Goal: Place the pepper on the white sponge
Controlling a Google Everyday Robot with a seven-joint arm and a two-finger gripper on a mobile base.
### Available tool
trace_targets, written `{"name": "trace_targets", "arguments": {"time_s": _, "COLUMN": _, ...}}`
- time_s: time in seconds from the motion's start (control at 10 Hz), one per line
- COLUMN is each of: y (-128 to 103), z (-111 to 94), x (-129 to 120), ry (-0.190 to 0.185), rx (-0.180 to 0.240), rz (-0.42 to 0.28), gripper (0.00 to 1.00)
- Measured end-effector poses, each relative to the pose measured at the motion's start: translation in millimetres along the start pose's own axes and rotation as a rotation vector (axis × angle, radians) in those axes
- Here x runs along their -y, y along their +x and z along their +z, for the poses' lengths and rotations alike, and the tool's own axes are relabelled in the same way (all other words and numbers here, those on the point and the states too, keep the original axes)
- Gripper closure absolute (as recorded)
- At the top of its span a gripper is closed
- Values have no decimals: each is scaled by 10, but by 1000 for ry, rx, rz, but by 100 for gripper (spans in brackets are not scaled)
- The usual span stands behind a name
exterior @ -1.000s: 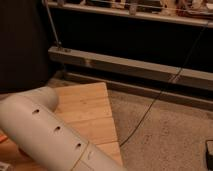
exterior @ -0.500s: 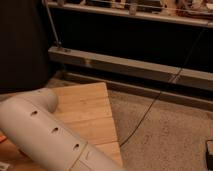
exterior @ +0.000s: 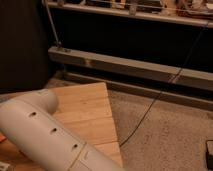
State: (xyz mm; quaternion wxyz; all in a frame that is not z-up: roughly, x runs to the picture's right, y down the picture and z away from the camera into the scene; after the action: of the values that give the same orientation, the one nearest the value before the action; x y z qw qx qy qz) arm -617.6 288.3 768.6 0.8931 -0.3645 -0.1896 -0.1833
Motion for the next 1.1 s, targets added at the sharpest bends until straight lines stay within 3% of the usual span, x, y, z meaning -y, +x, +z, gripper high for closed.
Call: {"name": "trace_targets", "arguments": {"time_s": 1.1, "y": 35, "z": 19, "x": 14, "ry": 3, "rx": -7, "rz": 2, "gripper": 35}}
